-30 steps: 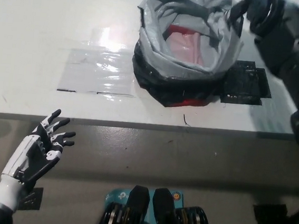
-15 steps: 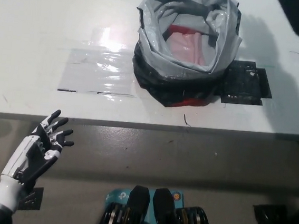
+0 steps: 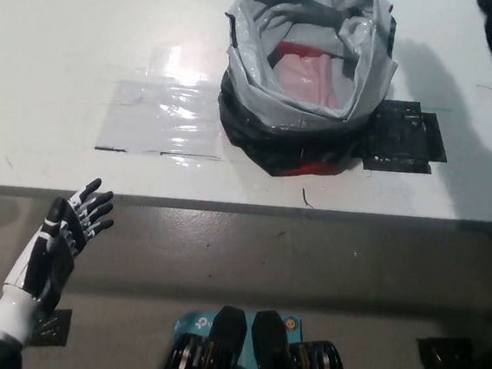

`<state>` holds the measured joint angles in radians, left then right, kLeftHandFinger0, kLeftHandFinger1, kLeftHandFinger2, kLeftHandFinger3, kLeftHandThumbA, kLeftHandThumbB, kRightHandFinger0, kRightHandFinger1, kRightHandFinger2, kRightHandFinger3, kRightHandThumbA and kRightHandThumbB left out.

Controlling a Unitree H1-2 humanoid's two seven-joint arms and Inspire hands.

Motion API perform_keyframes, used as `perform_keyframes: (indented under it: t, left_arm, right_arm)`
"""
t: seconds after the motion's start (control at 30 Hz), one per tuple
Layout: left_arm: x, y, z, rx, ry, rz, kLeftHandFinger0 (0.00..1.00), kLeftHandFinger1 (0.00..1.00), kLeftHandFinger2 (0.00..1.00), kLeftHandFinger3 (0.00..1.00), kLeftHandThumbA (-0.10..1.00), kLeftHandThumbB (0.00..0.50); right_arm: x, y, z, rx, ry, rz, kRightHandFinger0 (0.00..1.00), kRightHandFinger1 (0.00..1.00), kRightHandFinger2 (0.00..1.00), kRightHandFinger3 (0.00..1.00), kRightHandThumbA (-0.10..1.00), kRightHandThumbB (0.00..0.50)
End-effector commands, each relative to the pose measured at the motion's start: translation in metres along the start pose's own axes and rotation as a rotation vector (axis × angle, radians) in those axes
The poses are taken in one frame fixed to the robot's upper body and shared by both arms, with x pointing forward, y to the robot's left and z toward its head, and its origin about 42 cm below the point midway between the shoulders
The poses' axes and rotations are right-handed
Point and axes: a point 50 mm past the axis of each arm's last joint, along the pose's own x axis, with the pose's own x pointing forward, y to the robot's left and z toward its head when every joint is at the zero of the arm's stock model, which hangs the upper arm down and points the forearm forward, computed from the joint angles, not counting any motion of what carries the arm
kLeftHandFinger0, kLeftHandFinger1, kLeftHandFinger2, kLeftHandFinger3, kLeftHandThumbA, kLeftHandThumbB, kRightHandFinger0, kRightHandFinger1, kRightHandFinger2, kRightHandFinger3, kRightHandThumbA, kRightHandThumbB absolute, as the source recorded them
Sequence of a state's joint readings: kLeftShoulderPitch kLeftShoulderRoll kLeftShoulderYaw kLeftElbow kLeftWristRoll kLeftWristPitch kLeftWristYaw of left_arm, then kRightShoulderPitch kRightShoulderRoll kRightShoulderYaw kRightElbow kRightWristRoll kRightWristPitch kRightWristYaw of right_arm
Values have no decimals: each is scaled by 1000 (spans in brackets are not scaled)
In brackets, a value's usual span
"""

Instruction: Use the right hand to pick up a rubix's cube and place it into a plastic bag and lift the bag

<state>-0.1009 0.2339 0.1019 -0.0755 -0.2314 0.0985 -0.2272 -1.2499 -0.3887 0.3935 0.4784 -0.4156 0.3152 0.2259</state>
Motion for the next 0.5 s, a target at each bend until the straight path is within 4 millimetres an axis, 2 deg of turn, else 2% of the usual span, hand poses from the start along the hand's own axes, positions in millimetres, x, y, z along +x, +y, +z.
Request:
perform_keyframes:
  t: [0.0,0.07,0.13,0.2,0.23,0.33,0.37,0.4,0.47]
  left_arm:
    - [33,10,45,159,-177,-180,1000,1000,1000,1000,1000,371]
    - [33,8,44,161,-166,-190,1000,1000,1000,1000,1000,375]
    - [36,6,44,146,-166,-191,1000,1000,1000,1000,1000,368]
    - [38,8,46,144,-176,-186,1000,1000,1000,1000,1000,359]
    - [40,9,48,144,-183,-184,1000,1000,1000,1000,1000,355]
    - [46,12,53,157,-214,-179,1000,1000,1000,1000,1000,342]
    - [47,12,54,158,-215,-178,1000,1000,1000,1000,1000,342]
    - [47,12,55,161,-219,-176,1000,1000,1000,1000,1000,341]
    - [48,11,57,165,-224,-164,1000,1000,1000,1000,1000,342]
  right_arm:
    - [-248,-115,51,66,-514,-890,1000,1000,1000,1000,1000,399]
    - [-268,-94,46,50,-523,-923,1000,1000,1000,1000,1000,393]
    - [-287,-55,39,13,-561,-916,1000,1000,1000,1000,1000,357]
    - [-295,-34,37,19,-583,-912,1000,1000,1000,1000,1000,368]
    - [-296,-25,36,36,-598,-903,1000,1000,1000,1000,1000,338]
    - [-304,25,25,173,-662,-830,1000,1000,1000,1000,1000,280]
    - [-304,32,23,187,-659,-823,1000,1000,1000,1000,1000,273]
    - [-302,56,14,212,-622,-779,1000,1000,1000,1000,1000,254]
    - [-299,87,2,298,-572,-676,1000,1000,1000,1000,1000,247]
